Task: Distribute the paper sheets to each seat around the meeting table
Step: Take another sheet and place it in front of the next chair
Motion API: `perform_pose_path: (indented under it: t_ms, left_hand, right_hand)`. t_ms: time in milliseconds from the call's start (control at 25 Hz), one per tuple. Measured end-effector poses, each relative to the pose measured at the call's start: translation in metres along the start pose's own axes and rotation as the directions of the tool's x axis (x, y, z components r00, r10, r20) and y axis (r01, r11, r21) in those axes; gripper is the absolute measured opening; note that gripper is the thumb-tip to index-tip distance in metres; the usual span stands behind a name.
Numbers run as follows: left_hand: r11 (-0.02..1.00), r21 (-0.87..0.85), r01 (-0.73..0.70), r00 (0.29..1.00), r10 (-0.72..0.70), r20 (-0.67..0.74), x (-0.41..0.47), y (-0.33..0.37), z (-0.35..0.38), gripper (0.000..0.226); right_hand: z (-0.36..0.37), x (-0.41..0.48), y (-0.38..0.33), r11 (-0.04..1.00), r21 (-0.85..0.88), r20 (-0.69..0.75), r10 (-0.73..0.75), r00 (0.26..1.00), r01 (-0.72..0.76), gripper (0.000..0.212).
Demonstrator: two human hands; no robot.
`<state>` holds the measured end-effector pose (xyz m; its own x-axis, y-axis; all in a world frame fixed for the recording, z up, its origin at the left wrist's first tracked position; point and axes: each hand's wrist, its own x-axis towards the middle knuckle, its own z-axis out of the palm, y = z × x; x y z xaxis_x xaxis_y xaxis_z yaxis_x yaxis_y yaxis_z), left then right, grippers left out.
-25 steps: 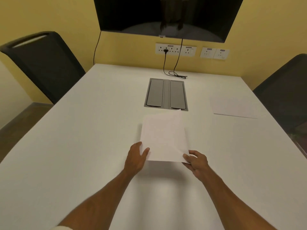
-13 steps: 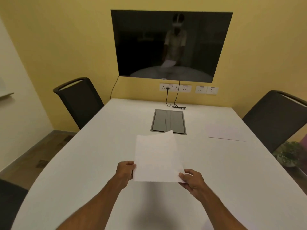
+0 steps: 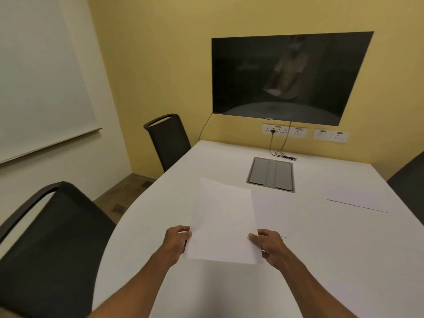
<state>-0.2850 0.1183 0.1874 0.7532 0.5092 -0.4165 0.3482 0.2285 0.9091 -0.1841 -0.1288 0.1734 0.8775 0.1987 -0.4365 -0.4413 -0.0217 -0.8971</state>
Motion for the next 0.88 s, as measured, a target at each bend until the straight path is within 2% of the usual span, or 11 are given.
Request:
perform_pose_path:
  t_ms: [240,440,600,800,880]
  left_hand:
    - [1.0,-0.022,0.017,0.995,-0.019,-0.098,-0.029,-0.008,-0.091,0.019]
    - [1.0,-0.018,0.0,0.985,-0.003,-0.175,-0.048,-0.004,-0.174,0.028]
    - [1.0,0.023,-0.02,0.984,0.024,-0.178,-0.06,-0.003,-0.238,0.03]
    - [0.995,0.071,-0.068,0.98,0.08,-0.184,-0.074,0.007,-0.302,0.023]
    - [0.993,0.07,-0.095,0.979,0.106,-0.171,-0.074,0.014,-0.322,0.013]
  right_hand:
    - [0.078,-0.03,0.01,0.998,-0.066,0.116,0.0,0.993,0.008,0.023]
    - [0.153,-0.067,0.029,0.996,-0.089,0.157,-0.006,0.988,0.02,0.022]
    - [0.206,-0.101,0.045,0.996,-0.078,0.156,-0.023,0.987,0.035,0.021]
    - [0.263,-0.13,0.054,0.995,-0.078,0.152,-0.052,0.987,0.064,0.024]
    - [0.282,-0.137,0.054,0.995,-0.072,0.152,-0.053,0.987,0.064,0.026]
